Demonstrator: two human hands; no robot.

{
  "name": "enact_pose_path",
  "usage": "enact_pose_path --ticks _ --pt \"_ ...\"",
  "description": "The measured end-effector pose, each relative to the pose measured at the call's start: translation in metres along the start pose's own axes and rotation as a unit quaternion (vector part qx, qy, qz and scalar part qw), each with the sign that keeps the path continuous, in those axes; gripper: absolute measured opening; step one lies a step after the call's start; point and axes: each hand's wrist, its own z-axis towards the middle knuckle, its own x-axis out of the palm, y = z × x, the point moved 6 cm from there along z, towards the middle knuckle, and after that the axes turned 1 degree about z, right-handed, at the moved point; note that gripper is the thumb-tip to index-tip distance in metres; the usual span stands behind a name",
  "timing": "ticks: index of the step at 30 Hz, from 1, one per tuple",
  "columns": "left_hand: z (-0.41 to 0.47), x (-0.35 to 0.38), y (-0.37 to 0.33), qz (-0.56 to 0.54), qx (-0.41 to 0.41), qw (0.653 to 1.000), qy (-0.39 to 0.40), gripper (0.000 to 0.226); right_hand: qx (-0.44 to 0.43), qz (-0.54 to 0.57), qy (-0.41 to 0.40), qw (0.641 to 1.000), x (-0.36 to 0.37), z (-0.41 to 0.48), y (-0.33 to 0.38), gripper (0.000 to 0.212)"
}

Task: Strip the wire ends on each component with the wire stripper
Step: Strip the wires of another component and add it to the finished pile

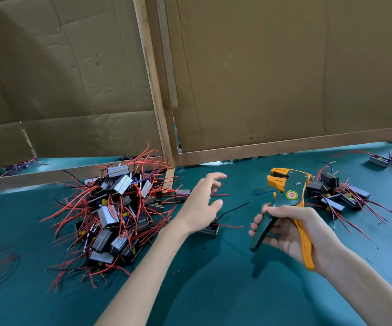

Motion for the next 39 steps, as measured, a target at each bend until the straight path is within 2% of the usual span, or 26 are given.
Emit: enact_pose_path --ticks 2,4,6,15,18,22,26,31,35,39 --pt "0.001 -0.008 -0.006 0.028 0.033 0.998 0.045 0.036 -0.007 0.000 -0.005 1.000 -0.001 0.000 0.003 0.020" --pt "-0.002 -0.002 -0.010 0.025 0.036 0.990 0.136 0.024 -0.008 0.004 -0.009 1.000 -0.002 0.000 0.004 0.019" --pt "-0.007 0.009 -0.011 0.014 0.034 0.980 0.195 0.014 -0.005 0.005 -0.011 1.000 -0.002 0.000 0.003 0.018" --pt "-0.012 0.023 0.003 -0.090 -0.019 0.966 0.240 0.011 -0.026 0.007 -0.016 1.000 -0.007 0.001 0.009 0.019" --pt "-0.010 0.019 0.007 -0.085 -0.030 0.974 0.207 0.004 -0.027 0.001 -0.015 1.000 -0.010 0.002 0.010 0.019" --pt "-0.002 0.000 0.006 -0.092 -0.017 0.993 0.075 0.018 -0.009 -0.048 0.011 0.999 -0.009 0.004 0.006 0.019" --pt "0.002 -0.021 -0.003 -0.093 -0.003 0.996 -0.006 0.020 0.019 -0.121 0.063 0.990 -0.004 0.006 -0.005 0.015" --pt "-0.001 -0.033 -0.023 -0.092 0.007 0.996 -0.009 0.026 0.044 -0.161 0.144 0.975 0.002 0.007 -0.017 0.036" --pt "-0.003 -0.030 -0.033 -0.091 0.020 0.996 0.010 0.021 0.049 -0.181 0.186 0.965 0.007 0.006 -0.020 0.037" --pt "-0.004 -0.032 -0.039 -0.125 0.036 0.991 0.003 0.020 0.050 -0.184 0.195 0.962 0.007 0.004 -0.020 0.037"
